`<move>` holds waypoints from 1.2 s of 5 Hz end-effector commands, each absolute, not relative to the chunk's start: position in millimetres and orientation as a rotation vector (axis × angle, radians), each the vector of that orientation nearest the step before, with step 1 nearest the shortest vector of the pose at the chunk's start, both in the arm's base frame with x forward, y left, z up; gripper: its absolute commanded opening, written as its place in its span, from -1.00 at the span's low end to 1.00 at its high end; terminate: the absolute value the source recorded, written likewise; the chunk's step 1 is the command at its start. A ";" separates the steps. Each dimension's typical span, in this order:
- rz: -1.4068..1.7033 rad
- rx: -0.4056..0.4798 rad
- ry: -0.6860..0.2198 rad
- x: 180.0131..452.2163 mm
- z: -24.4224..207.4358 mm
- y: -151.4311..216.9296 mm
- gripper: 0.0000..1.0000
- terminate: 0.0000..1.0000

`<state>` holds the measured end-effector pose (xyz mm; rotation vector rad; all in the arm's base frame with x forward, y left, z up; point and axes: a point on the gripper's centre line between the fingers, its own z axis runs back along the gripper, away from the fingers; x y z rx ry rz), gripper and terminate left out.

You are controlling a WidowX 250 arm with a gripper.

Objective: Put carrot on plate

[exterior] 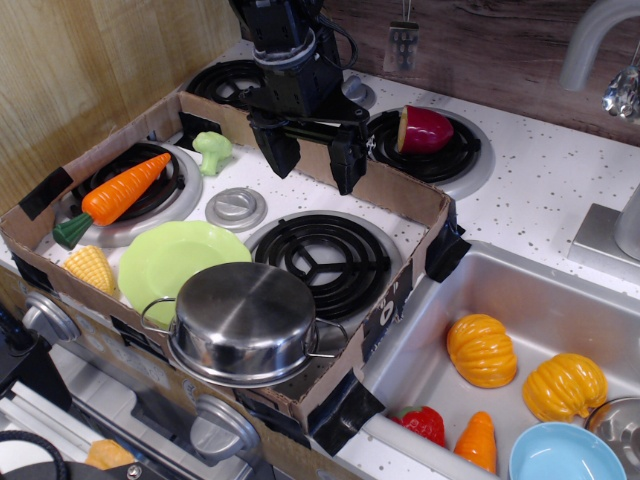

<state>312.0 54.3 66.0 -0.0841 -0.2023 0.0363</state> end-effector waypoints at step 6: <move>0.099 0.300 -0.333 266.6 112.2 179.7 1.00 -1.00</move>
